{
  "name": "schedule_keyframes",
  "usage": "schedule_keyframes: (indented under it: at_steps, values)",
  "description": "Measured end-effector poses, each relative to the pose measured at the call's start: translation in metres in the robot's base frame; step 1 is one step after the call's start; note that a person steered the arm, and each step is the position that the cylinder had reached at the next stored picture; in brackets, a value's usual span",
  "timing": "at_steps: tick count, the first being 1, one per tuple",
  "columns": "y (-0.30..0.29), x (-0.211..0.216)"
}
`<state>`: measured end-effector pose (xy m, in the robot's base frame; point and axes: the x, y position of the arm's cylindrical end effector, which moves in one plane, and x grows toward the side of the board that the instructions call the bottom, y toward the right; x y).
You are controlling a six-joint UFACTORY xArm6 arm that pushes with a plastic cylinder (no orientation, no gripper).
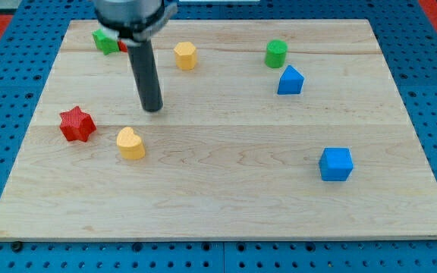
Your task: Slide the red star closer to the red circle
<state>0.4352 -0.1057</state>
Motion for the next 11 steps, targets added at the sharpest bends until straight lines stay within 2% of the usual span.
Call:
schedule_keyframes:
  at_steps: [1,2,3,7,11]
  values:
    - [-0.035,0.055]
    - [-0.108,0.081]
    - [-0.11,0.073]
    - [-0.121,-0.083]
    - [-0.056,-0.101]
